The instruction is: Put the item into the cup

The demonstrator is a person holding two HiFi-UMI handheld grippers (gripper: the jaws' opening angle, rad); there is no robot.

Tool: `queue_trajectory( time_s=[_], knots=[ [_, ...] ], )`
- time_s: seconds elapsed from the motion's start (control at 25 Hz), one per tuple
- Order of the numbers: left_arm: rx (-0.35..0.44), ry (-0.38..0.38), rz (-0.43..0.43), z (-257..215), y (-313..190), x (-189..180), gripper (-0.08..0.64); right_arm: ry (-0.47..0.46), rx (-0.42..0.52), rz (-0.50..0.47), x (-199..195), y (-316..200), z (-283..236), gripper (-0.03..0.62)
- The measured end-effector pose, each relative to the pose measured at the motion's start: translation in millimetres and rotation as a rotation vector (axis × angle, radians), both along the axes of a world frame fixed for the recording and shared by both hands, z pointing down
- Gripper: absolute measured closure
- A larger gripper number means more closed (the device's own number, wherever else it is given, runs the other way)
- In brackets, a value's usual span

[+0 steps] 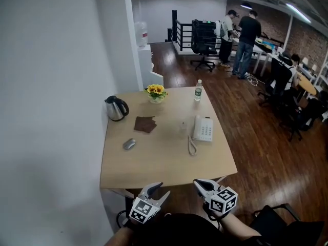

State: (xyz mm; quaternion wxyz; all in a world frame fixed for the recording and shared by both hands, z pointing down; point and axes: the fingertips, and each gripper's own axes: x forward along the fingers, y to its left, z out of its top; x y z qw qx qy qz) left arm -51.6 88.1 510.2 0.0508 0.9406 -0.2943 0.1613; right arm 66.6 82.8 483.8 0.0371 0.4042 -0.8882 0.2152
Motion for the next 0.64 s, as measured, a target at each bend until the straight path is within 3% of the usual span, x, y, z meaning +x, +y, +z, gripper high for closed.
queue_trajectory(
  time_s=[0.64],
  knots=[
    [0.008,-0.004,-0.046,-7,-2,2,0.399,0.027,0.046,-0.044,8,-3,-10,0.584]
  ],
)
